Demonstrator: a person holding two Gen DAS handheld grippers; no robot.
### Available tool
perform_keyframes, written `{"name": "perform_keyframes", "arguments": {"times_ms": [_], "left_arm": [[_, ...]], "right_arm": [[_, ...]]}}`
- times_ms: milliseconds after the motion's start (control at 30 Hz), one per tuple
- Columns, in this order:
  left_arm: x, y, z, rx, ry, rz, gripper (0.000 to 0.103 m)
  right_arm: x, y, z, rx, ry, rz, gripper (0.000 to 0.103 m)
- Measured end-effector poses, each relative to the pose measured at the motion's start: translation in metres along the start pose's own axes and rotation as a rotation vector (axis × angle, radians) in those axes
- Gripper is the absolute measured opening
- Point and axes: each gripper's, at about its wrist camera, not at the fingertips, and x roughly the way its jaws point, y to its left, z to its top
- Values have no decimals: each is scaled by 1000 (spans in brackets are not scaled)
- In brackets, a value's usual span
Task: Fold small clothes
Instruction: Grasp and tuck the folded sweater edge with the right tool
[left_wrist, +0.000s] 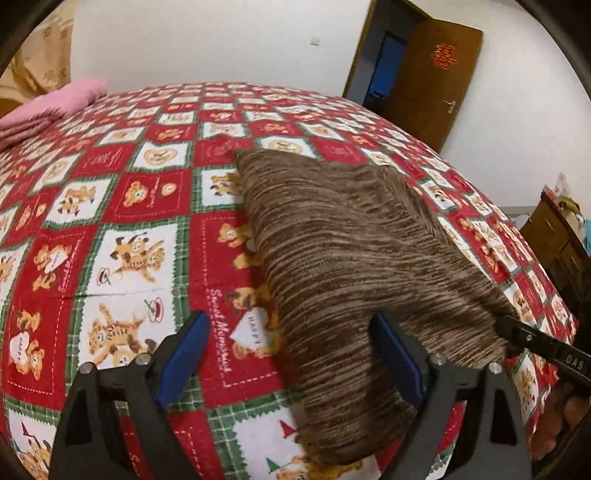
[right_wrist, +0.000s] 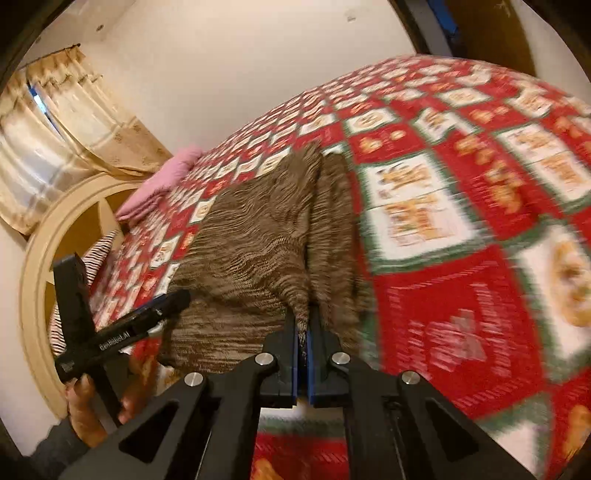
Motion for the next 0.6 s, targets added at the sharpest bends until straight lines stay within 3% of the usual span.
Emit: {"name": "perform_keyframes", "arguments": {"times_ms": [133, 233, 300, 367, 433, 600], "left_arm": [[4, -12, -9, 71, 5, 29, 100], [10, -9, -10, 66, 37, 43, 103], [12, -4, -12, 39, 50, 35, 103], [15, 4, -13, -6, 63, 2, 103], [13, 6, -14, -21, 52, -15, 103], [9, 9, -17, -37, 30, -39, 103]], "right_arm": [[0, -9, -8, -13, 16, -64, 2], [4, -14, -6, 22, 0, -51, 3], [1, -9, 0, 10, -16, -64, 11], [-5, -4, 9, -6, -43, -83, 54], [-9, -1, 25, -5, -86, -64, 60], [29, 10, 84, -59, -49, -46, 60]]}}
